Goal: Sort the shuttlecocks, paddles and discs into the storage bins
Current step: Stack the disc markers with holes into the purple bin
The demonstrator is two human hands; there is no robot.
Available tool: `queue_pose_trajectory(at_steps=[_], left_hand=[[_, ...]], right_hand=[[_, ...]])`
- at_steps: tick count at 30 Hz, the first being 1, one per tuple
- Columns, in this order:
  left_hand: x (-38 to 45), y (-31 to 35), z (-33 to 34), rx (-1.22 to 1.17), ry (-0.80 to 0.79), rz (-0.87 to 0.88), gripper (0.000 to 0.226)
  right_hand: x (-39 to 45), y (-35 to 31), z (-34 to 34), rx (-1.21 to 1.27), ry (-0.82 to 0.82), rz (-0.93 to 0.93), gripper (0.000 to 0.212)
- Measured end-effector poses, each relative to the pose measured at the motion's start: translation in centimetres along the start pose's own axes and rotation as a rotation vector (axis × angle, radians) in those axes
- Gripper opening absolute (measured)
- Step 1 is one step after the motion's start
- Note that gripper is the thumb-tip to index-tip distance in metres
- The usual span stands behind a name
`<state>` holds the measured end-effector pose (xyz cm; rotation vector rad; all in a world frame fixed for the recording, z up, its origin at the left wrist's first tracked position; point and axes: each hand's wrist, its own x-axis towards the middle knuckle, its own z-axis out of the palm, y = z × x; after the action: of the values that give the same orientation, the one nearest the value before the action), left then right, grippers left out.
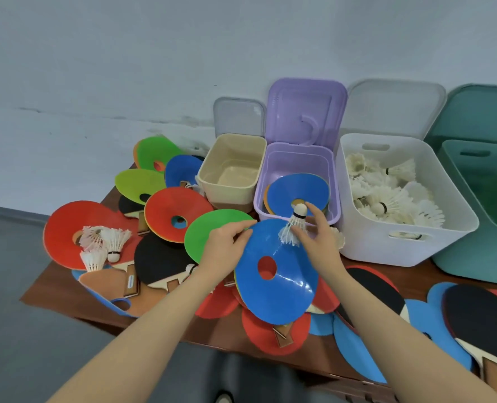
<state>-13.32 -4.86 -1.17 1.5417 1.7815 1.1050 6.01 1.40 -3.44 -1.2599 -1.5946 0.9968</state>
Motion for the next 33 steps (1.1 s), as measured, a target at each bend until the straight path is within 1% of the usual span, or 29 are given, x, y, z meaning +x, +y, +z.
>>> queue_pose_trajectory(at_steps=[2, 5, 6, 8, 12, 15, 17, 19, 23, 24, 26, 28, 30, 32, 33], left_hand=[[1.0, -0.7, -0.8, 0.012, -0.005, 0.01, 0.025], [2.4, -1.8, -2.4, 0.023, 0.042, 0.008, 0.025], [2.9, -2.3, -3.0, 0.031, 0.078, 0.005, 0.026], [3.6, -3.3, -4.1, 0.027, 0.148, -0.01, 0.027], [4.5, -4.7, -4.9, -0.012, 0.235, -0.038, 0.028], [4.7, -5.4, -5.0, -0.022, 0.257, -0.062, 0.029], [4.8, -5.8, -5.1, -0.029, 0.261, -0.09, 0.03], [4.8, -6.3, -5.6, -0.029, 0.274, -0.104, 0.031], [4.9, -7.1, -7.3, -0.032, 0.319, -0.128, 0.031], [4.8, -7.3, -7.6, -0.035, 0.328, -0.138, 0.031], [4.5, -7.8, -8.0, -0.012, 0.329, -0.152, 0.031], [4.5, -9.1, -8.1, 0.07, 0.267, -0.194, 0.033], [4.6, -10.9, -7.9, 0.261, 0.109, -0.254, 0.032], [4.5, -12.1, -7.7, 0.513, -0.077, -0.26, 0.028], [4.4, -12.5, -7.6, 0.593, -0.128, -0.257, 0.031]], right_hand=[[0.4, -0.3, 1.1, 0.037, 0.094, 0.011, 0.044], [0.5, -0.8, 1.9, 0.09, 0.3, 0.028, 0.043], [0.4, -0.7, 1.8, 0.102, 0.342, 0.035, 0.044], [-0.1, -0.1, 1.6, 0.09, 0.368, 0.044, 0.044], [-2.0, 1.7, 1.7, -0.115, 0.357, 0.086, 0.043], [-3.1, 2.6, 2.0, -0.277, 0.291, 0.153, 0.044], [-3.4, 3.1, 2.2, -0.299, 0.207, 0.277, 0.049], [-3.6, 3.8, 2.6, -0.286, 0.152, 0.326, 0.051], [-3.7, 4.1, 3.7, -0.256, 0.125, 0.321, 0.042], [-3.7, 3.8, 4.1, -0.271, 0.124, 0.299, 0.038], [-3.4, 3.3, 5.1, -0.381, 0.135, 0.228, 0.032], [-2.9, 2.8, 6.2, -0.495, 0.158, 0.186, 0.041], [-2.6, 2.5, 7.5, -0.561, 0.161, 0.185, 0.052], [-2.6, 2.3, 8.6, -0.648, 0.114, 0.184, 0.056], [-2.6, 2.3, 9.2, -0.696, 0.078, 0.176, 0.058]])
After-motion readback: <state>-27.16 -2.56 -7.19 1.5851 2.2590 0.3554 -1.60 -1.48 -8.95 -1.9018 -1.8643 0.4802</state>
